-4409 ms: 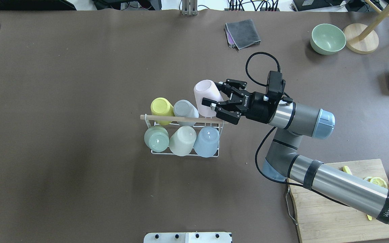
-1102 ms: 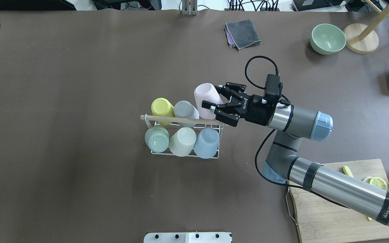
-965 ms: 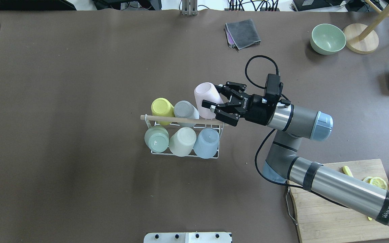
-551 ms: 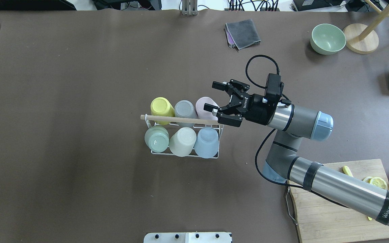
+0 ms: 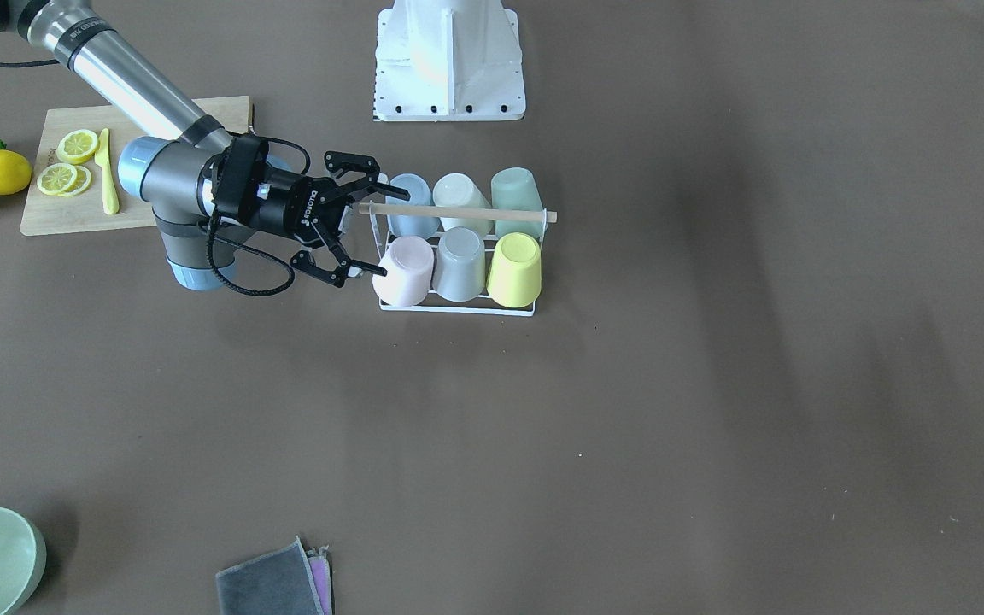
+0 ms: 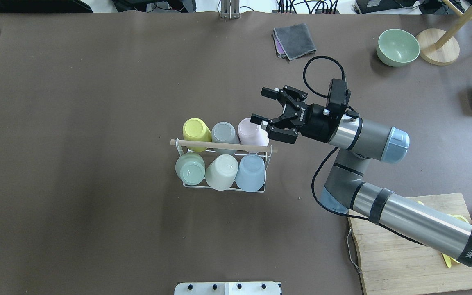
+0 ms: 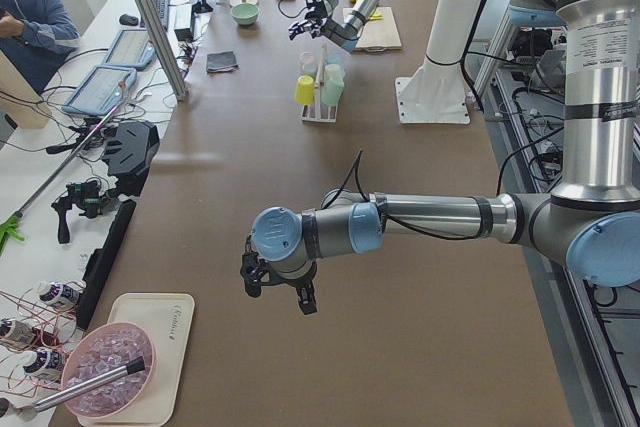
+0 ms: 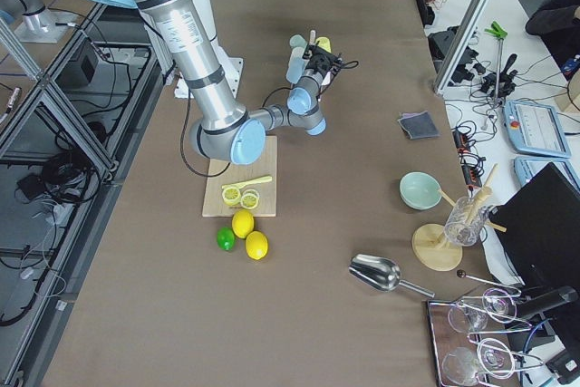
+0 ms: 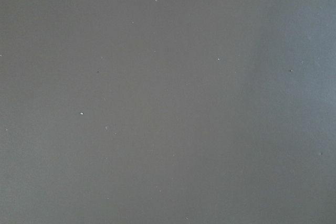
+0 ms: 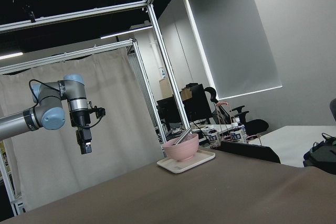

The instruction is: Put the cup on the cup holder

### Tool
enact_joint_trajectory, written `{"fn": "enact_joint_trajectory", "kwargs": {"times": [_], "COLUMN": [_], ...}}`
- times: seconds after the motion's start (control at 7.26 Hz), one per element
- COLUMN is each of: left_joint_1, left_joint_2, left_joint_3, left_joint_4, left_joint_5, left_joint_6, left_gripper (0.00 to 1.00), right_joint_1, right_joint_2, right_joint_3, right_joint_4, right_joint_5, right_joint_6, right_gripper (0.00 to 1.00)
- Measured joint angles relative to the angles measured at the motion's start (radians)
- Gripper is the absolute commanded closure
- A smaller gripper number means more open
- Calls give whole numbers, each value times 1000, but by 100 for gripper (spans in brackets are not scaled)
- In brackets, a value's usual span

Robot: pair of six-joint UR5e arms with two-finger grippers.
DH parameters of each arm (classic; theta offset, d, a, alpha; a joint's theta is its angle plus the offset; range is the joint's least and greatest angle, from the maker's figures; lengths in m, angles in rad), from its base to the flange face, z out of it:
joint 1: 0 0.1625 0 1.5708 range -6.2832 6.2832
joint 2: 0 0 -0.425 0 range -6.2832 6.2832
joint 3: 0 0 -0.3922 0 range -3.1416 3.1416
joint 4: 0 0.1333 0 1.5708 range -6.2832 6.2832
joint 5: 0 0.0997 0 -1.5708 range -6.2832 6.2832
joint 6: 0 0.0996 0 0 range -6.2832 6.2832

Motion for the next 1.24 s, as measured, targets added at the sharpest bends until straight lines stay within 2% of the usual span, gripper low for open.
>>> {"fn": "enact_joint_trajectory", "kwargs": {"times": [0.28, 0.69, 0.96, 1.24], "left_joint_1": [0, 0, 0, 1], "left_joint_2": [0, -1, -1, -2], "left_joint_3": [4, 4, 7, 16], "left_joint_4": [0, 0, 0, -1], "left_joint_5": [0, 1, 1, 1], "left_joint_6": [0, 0, 0, 1], "left_gripper": [2, 2, 2, 2], "right_joint_1": [63, 141, 163, 174], "right_joint_2": [-7, -17, -72, -186], "right_joint_3": [69, 157, 270, 438], "right_joint_4": [-124, -405, -652, -955], "right_joint_5": [4, 1, 2, 9], "right_joint_6": [7, 100, 193, 217], "right_gripper": [0, 0, 0, 0]}}
